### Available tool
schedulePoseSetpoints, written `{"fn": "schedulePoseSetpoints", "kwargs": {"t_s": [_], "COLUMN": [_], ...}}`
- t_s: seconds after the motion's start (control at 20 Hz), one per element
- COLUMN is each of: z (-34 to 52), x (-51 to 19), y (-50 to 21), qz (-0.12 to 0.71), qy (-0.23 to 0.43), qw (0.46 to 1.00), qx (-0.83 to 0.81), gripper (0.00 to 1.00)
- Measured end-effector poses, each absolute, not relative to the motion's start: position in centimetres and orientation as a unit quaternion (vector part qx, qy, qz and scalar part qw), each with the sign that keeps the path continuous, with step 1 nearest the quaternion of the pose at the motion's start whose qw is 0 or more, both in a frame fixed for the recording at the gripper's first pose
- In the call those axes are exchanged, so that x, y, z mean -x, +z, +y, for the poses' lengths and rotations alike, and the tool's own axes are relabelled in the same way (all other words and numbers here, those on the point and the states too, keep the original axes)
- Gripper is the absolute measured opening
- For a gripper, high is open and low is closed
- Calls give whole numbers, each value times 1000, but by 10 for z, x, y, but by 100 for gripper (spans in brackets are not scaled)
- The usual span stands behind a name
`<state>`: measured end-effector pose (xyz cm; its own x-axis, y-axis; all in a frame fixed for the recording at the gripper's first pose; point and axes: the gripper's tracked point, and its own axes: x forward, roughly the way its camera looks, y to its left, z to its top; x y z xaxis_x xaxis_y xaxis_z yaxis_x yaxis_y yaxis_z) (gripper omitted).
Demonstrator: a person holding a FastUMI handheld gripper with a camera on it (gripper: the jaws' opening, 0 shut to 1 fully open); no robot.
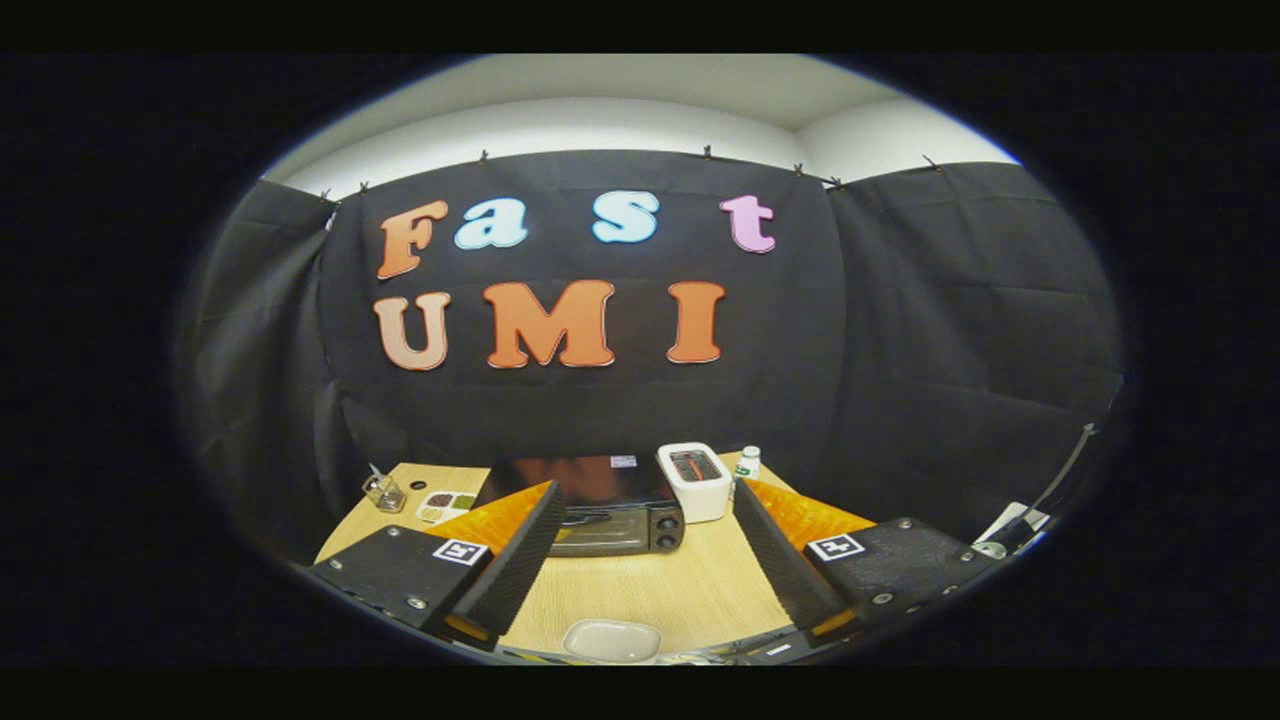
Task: Open the toaster oven, put the food inside, and close the toaster oven door.
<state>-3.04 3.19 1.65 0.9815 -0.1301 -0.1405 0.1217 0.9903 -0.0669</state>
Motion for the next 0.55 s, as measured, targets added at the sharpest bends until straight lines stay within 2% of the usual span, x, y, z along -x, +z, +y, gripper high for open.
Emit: {"fn": "schedulePoseSetpoints", "kwargs": {"t_s": [0.55], "z": [43], "x": [30], "y": [-2], "qz": [85], "qy": [-43], "qw": [995], "qx": [39], "gripper": [100]}}
